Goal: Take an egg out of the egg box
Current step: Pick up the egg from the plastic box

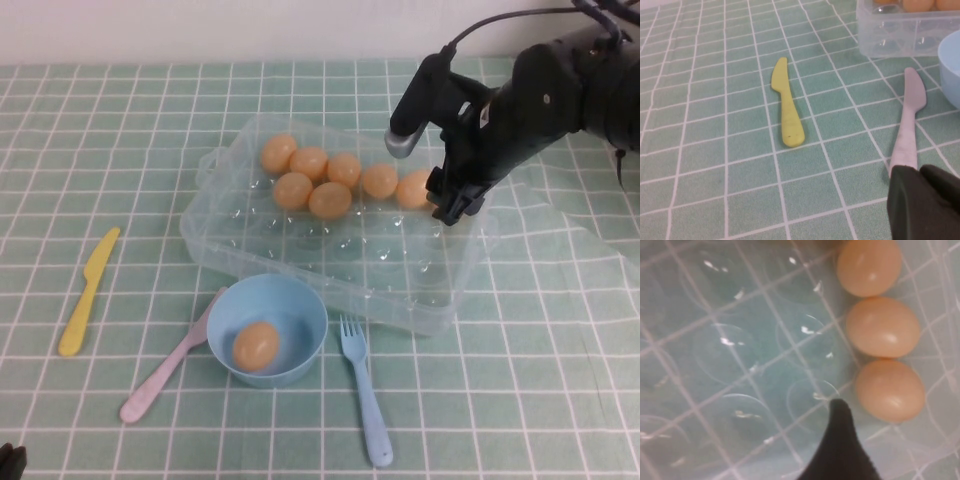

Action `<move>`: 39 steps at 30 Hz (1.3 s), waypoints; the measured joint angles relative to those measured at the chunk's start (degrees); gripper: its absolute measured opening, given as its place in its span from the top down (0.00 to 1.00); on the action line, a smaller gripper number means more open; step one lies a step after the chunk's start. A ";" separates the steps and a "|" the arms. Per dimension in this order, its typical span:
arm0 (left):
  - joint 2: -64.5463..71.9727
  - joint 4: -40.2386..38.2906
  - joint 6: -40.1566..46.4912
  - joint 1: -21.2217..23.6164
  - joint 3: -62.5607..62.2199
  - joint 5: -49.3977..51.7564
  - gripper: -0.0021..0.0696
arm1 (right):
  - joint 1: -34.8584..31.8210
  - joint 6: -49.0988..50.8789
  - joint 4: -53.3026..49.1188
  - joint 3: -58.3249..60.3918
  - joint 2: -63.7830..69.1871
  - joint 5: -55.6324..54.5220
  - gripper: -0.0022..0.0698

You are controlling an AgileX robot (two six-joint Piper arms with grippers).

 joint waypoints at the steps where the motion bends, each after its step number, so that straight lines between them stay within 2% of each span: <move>1: 0.00 0.00 0.00 0.00 0.00 0.00 0.97 | -0.12 0.00 -0.96 0.00 0.60 -0.43 0.35; 18: 0.00 0.00 0.00 0.00 0.00 0.00 0.97 | -0.23 0.00 -1.88 9.53 -0.63 -16.50 0.35; 39: 0.00 0.00 0.00 0.00 0.00 0.00 0.97 | -1.05 0.00 -4.14 9.69 4.17 -17.14 0.34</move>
